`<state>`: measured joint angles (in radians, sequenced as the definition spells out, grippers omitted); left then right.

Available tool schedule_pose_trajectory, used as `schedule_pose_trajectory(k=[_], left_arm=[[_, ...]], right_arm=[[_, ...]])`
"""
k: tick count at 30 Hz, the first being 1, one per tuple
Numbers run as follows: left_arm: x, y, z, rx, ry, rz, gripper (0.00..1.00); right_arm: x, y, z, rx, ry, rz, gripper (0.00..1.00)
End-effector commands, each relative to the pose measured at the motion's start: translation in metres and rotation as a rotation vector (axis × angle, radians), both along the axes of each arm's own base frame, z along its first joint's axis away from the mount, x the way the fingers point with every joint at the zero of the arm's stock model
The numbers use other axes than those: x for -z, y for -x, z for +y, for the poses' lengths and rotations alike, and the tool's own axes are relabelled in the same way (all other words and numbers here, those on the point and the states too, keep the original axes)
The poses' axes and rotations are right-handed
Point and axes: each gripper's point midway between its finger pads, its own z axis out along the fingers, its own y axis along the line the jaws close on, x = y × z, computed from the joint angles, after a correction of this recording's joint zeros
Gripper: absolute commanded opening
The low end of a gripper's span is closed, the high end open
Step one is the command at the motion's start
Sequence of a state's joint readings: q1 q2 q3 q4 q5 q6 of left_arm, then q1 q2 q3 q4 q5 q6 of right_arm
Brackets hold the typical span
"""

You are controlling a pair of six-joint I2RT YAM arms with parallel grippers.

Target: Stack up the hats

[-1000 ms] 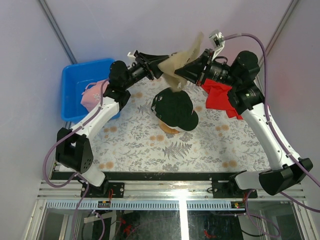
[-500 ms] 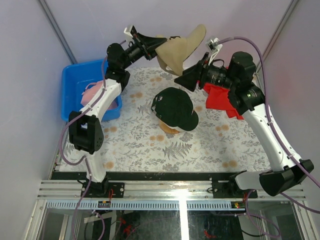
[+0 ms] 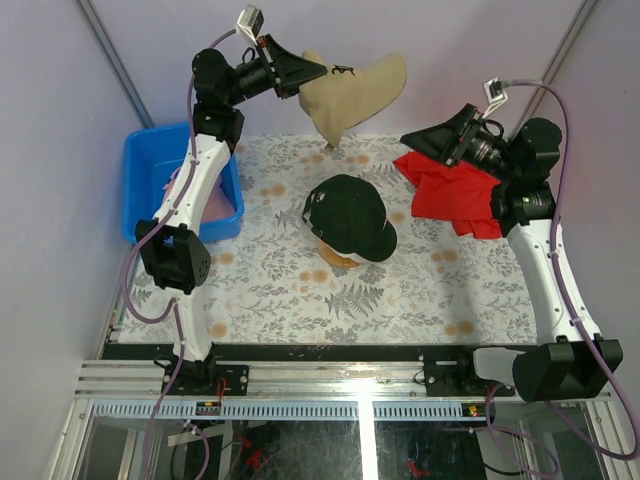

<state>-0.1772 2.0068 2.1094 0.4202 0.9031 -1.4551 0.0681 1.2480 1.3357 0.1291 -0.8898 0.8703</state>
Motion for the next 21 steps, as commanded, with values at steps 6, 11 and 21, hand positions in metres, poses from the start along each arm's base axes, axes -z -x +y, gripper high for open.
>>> schedule_pose_trajectory(k=[6,11,21], left_arm=[[0.013,0.047,0.005,0.0,-0.339,-0.287,0.0],[0.029,0.064,0.006,0.052,-0.396,-0.338,0.0],[0.045,0.086,-0.015,0.175,-0.424,-0.398,0.0]], right_arm=[[-0.048,-0.014,-0.02,-0.061,-0.3,0.042,0.75],[-0.019,-0.043,-0.02,-0.027,-0.191,0.159,0.75],[0.014,-0.069,-0.008,-0.066,-0.12,0.293,0.73]])
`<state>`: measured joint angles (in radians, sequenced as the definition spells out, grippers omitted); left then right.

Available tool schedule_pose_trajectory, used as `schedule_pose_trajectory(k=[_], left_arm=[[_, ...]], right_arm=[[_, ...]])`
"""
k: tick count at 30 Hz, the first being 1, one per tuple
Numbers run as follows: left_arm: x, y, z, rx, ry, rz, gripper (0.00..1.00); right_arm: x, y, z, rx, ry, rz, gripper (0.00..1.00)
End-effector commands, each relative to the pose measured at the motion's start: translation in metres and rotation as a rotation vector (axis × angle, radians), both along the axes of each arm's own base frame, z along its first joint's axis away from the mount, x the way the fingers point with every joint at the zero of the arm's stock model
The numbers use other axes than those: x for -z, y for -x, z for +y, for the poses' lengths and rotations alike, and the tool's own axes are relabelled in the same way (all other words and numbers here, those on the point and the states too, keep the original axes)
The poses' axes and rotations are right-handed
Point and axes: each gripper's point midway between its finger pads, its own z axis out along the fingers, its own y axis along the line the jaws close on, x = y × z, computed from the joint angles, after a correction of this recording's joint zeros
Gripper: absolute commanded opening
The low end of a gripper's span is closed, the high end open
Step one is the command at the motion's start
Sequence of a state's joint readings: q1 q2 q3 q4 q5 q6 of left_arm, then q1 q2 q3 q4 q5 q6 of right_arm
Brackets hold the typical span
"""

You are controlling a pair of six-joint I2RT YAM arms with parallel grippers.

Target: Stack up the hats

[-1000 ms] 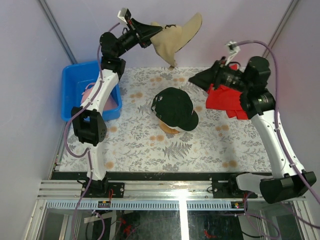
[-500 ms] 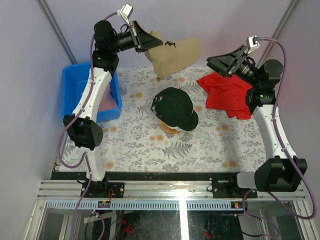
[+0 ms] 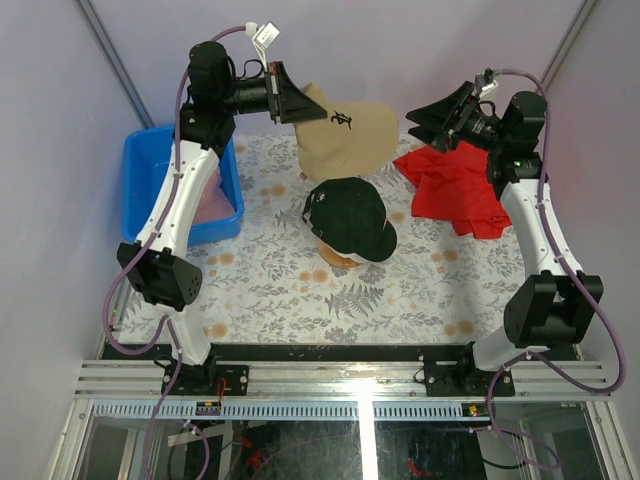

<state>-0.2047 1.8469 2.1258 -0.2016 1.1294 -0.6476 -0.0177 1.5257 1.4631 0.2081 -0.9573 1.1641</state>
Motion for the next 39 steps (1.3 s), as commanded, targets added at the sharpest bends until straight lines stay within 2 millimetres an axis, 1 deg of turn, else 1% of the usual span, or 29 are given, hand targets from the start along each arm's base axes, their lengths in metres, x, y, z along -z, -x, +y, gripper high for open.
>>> schedule_pose_trajectory(k=[1,4,7,10,12,16,19,23,26,28,29,30,31,32,33,34,36,37,38,39], left_arm=[[0.008,0.016,-0.009,0.08,-0.034,-0.047,0.0],[0.012,0.016,-0.009,0.082,-0.044,-0.043,0.0],[0.022,0.014,-0.008,0.072,-0.066,-0.029,0.0],[0.031,0.011,-0.008,0.057,-0.084,-0.014,0.0],[0.035,0.009,-0.007,0.05,-0.093,-0.01,0.0],[0.038,0.006,-0.007,0.042,-0.103,-0.01,0.0],[0.038,0.005,-0.008,0.05,-0.101,-0.007,0.0],[0.039,0.003,-0.007,0.042,-0.103,-0.008,0.0],[0.04,-0.003,-0.004,0.02,-0.106,0.0,0.0],[0.041,-0.013,0.003,-0.031,-0.108,0.02,0.01],[0.044,-0.025,0.011,-0.098,-0.114,0.042,0.07],[0.047,-0.035,0.019,-0.153,-0.115,0.067,0.16],[0.05,-0.048,0.032,-0.226,-0.118,0.091,0.3],[0.054,-0.057,0.044,-0.287,-0.114,0.123,0.37],[0.056,-0.066,0.058,-0.348,-0.1,0.148,0.37],[0.069,-0.073,0.071,-0.405,-0.083,0.204,0.41],[0.075,-0.086,0.106,-0.54,-0.001,0.239,0.52],[0.08,-0.086,0.122,-0.601,0.061,0.295,0.54],[0.083,-0.086,0.138,-0.647,0.102,0.289,0.57],[0.091,-0.084,0.148,-0.68,0.156,0.345,0.58]], right_arm=[[-0.01,0.009,0.015,-0.081,0.034,-0.014,0.73],[-0.01,0.011,0.026,-0.117,0.042,-0.009,0.71],[-0.01,0.014,0.032,-0.136,0.045,-0.005,0.7],[-0.005,0.02,0.042,-0.176,0.046,0.016,0.67],[0.0,0.027,0.051,-0.207,0.055,0.033,0.62],[0.008,0.038,0.059,-0.244,0.065,0.059,0.53],[0.013,0.042,0.062,-0.259,0.077,0.074,0.41],[0.016,0.045,0.062,-0.269,0.082,0.089,0.18],[0.02,0.049,0.063,-0.282,0.085,0.099,0.01],[0.021,0.052,0.062,-0.285,0.086,0.098,0.0],[0.022,0.053,0.061,-0.278,0.087,0.099,0.0],[0.022,0.053,0.06,-0.27,0.087,0.095,0.0],[0.019,0.052,0.058,-0.26,0.084,0.082,0.0],[0.014,0.05,0.055,-0.241,0.075,0.071,0.0],[0.01,0.048,0.051,-0.227,0.061,0.06,0.0],[0.003,0.047,0.047,-0.218,0.042,0.046,0.0],[-0.008,0.042,0.037,-0.195,0.013,0.031,0.0],[-0.012,0.04,0.033,-0.187,0.0,0.03,0.0],[-0.016,0.038,0.031,-0.182,-0.004,0.019,0.0],[-0.019,0.036,0.029,-0.173,-0.008,0.017,0.0]])
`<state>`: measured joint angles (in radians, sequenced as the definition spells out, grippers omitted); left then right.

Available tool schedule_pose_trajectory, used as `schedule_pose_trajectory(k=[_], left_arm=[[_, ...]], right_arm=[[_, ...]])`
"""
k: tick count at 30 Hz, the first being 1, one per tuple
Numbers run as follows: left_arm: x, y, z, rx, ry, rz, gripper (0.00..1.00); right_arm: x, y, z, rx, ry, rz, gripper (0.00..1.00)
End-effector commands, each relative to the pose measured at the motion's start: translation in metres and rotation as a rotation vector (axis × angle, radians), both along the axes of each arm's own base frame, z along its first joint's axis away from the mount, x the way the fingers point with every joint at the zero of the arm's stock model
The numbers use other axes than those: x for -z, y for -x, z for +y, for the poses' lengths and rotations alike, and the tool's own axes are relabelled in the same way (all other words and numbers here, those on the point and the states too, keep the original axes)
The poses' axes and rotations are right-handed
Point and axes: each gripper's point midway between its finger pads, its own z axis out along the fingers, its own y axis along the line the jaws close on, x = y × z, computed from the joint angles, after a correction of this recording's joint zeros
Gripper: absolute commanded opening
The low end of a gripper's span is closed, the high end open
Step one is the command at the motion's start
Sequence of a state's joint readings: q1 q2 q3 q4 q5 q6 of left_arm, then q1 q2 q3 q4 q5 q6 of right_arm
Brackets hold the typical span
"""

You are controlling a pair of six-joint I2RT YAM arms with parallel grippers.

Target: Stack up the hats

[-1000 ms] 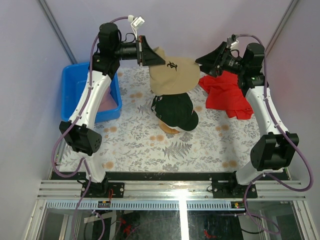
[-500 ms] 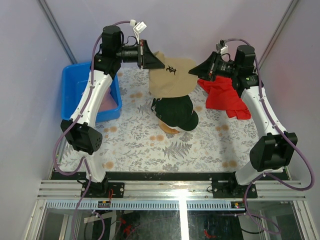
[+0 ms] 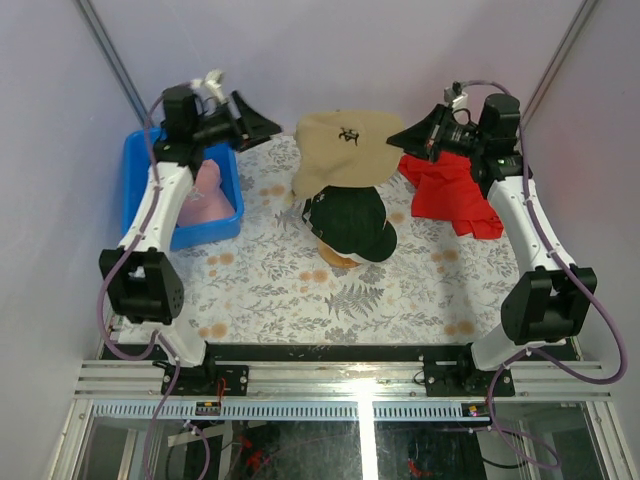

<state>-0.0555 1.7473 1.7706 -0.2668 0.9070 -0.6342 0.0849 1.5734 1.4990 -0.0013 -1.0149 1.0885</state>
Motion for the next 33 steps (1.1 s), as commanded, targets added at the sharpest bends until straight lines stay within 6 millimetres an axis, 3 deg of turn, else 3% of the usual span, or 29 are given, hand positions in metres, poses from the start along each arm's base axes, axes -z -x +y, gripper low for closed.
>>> schedule_pose_trajectory(k=[1,5,9,13,19,23,33], left_arm=[[-0.001,-0.027,0.078,-0.363,0.193,0.024,0.59],[0.053,-0.017,0.073,-0.315,0.093,0.158,0.6],[0.101,0.001,0.042,-0.154,0.01,0.268,0.6],[0.115,0.018,0.009,-0.019,-0.019,0.299,0.6],[0.147,0.046,0.01,-0.042,-0.071,0.438,0.56],[0.155,0.066,-0.005,-0.046,-0.048,0.46,0.56],[0.174,0.064,-0.035,-0.044,-0.074,0.455,0.59]], right_arm=[[-0.058,0.013,-0.016,-0.001,-0.068,-0.143,0.0],[-0.076,0.001,-0.023,0.024,-0.108,-0.171,0.0],[-0.093,-0.014,-0.028,0.035,-0.146,-0.201,0.0],[-0.103,-0.02,-0.036,0.057,-0.15,-0.226,0.0],[-0.102,-0.028,-0.054,0.104,-0.16,-0.223,0.0],[-0.102,-0.031,-0.057,0.095,-0.187,-0.215,0.0],[-0.095,-0.031,-0.056,0.087,-0.205,-0.202,0.0]])
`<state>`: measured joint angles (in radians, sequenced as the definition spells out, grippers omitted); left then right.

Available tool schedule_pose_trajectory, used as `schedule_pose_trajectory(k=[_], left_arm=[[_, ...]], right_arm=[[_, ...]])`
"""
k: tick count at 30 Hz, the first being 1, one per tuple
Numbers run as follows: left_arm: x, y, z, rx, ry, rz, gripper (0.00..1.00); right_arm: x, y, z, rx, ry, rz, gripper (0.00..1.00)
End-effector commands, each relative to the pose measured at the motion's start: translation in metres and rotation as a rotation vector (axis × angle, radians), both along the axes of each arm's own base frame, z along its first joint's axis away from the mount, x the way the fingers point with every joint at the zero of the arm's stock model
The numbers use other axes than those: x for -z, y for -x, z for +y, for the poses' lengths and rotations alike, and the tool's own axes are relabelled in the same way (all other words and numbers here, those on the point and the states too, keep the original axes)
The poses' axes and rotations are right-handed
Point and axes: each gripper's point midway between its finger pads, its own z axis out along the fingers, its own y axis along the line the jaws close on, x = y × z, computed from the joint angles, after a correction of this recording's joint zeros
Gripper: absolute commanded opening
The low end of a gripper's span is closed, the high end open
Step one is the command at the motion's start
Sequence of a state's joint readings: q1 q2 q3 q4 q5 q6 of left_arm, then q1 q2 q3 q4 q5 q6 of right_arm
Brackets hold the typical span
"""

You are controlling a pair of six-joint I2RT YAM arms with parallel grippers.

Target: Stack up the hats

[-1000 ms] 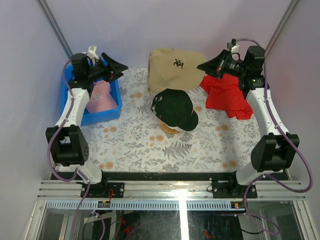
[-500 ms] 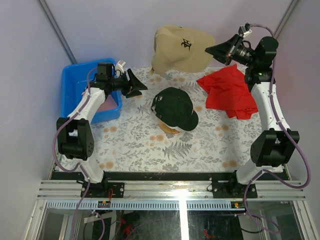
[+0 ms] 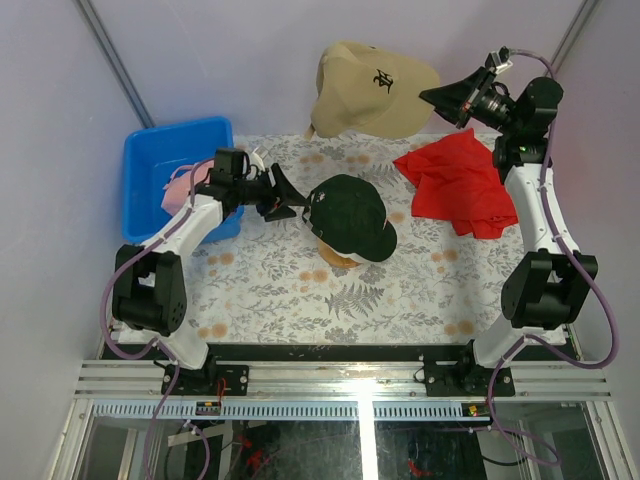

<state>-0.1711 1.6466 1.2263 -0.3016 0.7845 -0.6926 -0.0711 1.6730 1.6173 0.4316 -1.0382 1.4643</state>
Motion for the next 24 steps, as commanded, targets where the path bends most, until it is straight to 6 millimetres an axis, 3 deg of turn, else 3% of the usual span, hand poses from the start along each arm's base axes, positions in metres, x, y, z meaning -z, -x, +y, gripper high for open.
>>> schedule_pose_trajectory(k=[1,10,20,22,24], left_arm=[[-0.002,-0.014,-0.006,-0.026,-0.005,-0.058,0.59],[0.032,-0.021,-0.013,-0.024,-0.057,-0.012,0.59],[0.051,-0.042,-0.033,-0.021,-0.091,0.003,0.57],[0.055,-0.045,-0.035,-0.036,-0.095,0.011,0.53],[0.058,-0.047,-0.035,-0.053,-0.106,0.017,0.41]], right_arm=[[-0.017,0.016,0.003,-0.029,-0.005,-0.075,0.0],[-0.01,0.019,0.004,-0.038,-0.017,-0.061,0.0],[-0.002,0.025,0.007,-0.048,-0.025,-0.045,0.0],[0.001,0.028,0.01,-0.056,-0.025,-0.039,0.0],[0.006,0.03,0.013,-0.065,-0.022,-0.027,0.0]])
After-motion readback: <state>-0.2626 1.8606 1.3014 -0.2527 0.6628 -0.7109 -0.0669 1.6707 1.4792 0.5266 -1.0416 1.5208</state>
